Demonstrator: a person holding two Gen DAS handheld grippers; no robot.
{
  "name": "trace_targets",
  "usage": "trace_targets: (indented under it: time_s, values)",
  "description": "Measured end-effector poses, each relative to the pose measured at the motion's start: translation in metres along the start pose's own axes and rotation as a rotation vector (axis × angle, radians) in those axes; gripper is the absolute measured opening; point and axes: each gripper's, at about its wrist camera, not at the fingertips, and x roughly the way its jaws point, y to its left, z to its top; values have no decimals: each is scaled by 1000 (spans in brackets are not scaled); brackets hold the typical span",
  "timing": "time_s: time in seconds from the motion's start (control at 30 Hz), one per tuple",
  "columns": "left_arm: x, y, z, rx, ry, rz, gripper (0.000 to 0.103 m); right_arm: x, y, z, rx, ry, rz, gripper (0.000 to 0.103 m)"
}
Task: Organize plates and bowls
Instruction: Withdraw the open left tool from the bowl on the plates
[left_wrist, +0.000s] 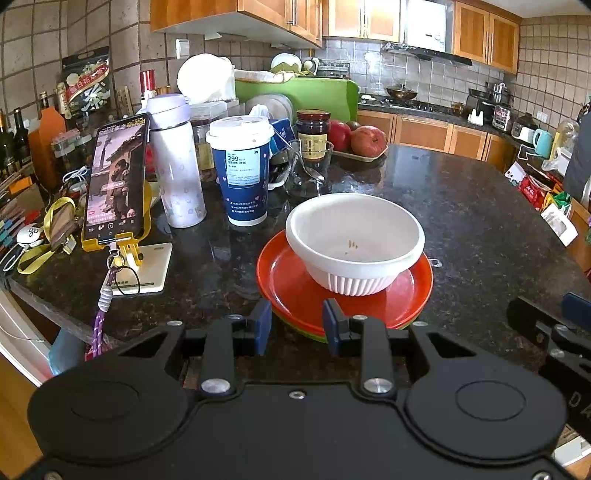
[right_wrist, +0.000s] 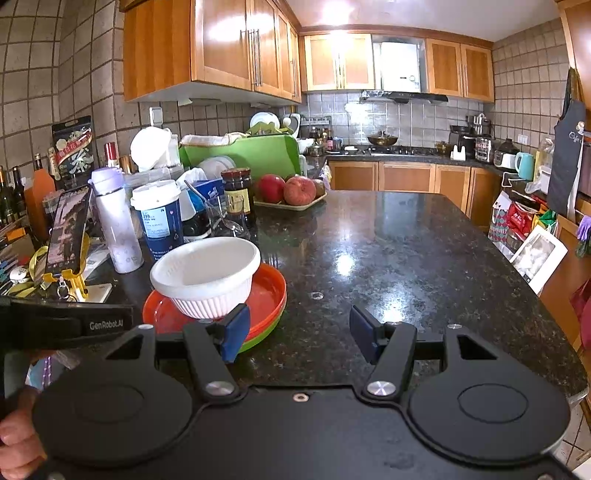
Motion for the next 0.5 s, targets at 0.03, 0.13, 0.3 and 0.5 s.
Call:
trace_targets:
  time_s: [0.03, 0.13, 0.3, 0.5]
  values:
    - [1, -1, 0, 3, 3, 2, 41, 1, 0, 0, -1, 3, 0, 62]
    - [4, -2, 1, 6, 14, 2, 41, 4, -1, 1, -1, 11, 1, 62]
    - [7, -4, 1, 13, 26, -1, 41, 7, -2, 3, -3, 20, 1, 62]
    - [11, -5, 2, 20, 41, -7, 41, 11, -3, 4, -1, 25, 5, 62]
